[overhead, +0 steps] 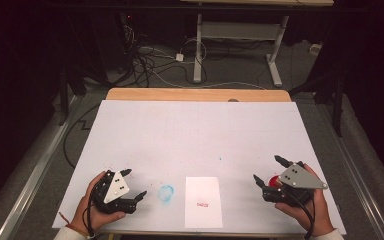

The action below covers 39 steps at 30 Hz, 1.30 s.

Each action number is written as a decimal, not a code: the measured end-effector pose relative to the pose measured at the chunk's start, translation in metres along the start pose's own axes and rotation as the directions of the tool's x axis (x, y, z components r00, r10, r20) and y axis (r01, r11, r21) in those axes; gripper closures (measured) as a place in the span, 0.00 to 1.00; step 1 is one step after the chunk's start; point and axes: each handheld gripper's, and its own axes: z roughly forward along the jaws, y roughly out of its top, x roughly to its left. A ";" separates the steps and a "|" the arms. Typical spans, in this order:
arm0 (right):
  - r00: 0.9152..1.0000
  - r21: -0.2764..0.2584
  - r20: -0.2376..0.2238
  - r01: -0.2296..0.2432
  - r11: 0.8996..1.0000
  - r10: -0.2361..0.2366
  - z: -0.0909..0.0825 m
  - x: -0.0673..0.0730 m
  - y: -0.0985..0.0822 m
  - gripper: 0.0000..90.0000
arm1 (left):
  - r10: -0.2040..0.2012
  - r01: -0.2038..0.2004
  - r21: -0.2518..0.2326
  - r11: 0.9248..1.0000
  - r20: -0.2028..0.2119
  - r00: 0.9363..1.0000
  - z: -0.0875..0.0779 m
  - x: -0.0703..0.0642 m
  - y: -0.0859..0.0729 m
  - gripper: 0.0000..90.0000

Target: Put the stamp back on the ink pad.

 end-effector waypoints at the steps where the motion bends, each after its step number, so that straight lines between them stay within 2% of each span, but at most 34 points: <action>1: 1.000 -0.004 0.003 -0.002 1.000 0.002 -0.001 0.000 -0.001 0.20 | 0.004 -0.004 0.004 1.000 -0.002 1.000 0.000 0.000 0.000 0.19; 5: 1.000 -0.016 0.011 0.004 1.000 -0.004 -0.005 0.000 -0.007 0.20 | 0.003 -0.003 -0.006 1.000 -0.013 1.000 -0.001 -0.002 0.002 0.19; 8: 1.000 -0.022 0.011 -0.010 1.000 0.010 -0.008 -0.001 -0.013 0.19 | 0.005 -0.005 -0.020 1.000 -0.020 1.000 -0.004 -0.004 0.004 0.19; 14: 1.000 -0.015 0.013 -0.023 1.000 0.023 -0.012 -0.001 -0.025 0.19 | -0.016 0.015 -0.044 0.999 -0.039 0.999 -0.007 -0.004 0.004 0.19; 17: 1.000 -0.004 0.019 -0.009 1.000 0.009 -0.013 0.001 -0.030 0.19 | -0.013 0.011 -0.052 0.999 -0.042 0.999 -0.007 -0.006 0.005 0.19; 20: 1.000 -0.018 0.009 -0.021 1.000 0.021 -0.016 0.003 -0.034 0.20 | -0.002 -0.001 -0.053 0.999 -0.050 0.999 -0.008 -0.008 0.006 0.19; 22: 1.000 -0.014 0.017 0.000 1.000 0.001 -0.017 0.006 -0.036 0.20 | -0.005 0.002 -0.057 0.998 -0.045 0.999 -0.009 -0.009 0.006 0.19; 24: 1.000 -0.013 0.004 0.007 1.000 -0.007 -0.017 0.007 -0.037 0.19 | 0.001 -0.003 -0.054 0.999 -0.048 0.999 -0.009 -0.010 0.004 0.19; 29: 1.000 -0.015 0.022 0.005 1.000 -0.004 -0.017 0.008 -0.036 0.20 | 0.010 -0.012 -0.048 0.999 -0.046 0.999 -0.009 -0.011 0.004 0.19; 39: 1.000 -0.026 0.016 0.014 1.000 -0.014 -0.016 0.009 -0.035 0.20 | 0.007 -0.009 -0.045 0.999 -0.053 0.999 -0.009 -0.010 0.004 0.19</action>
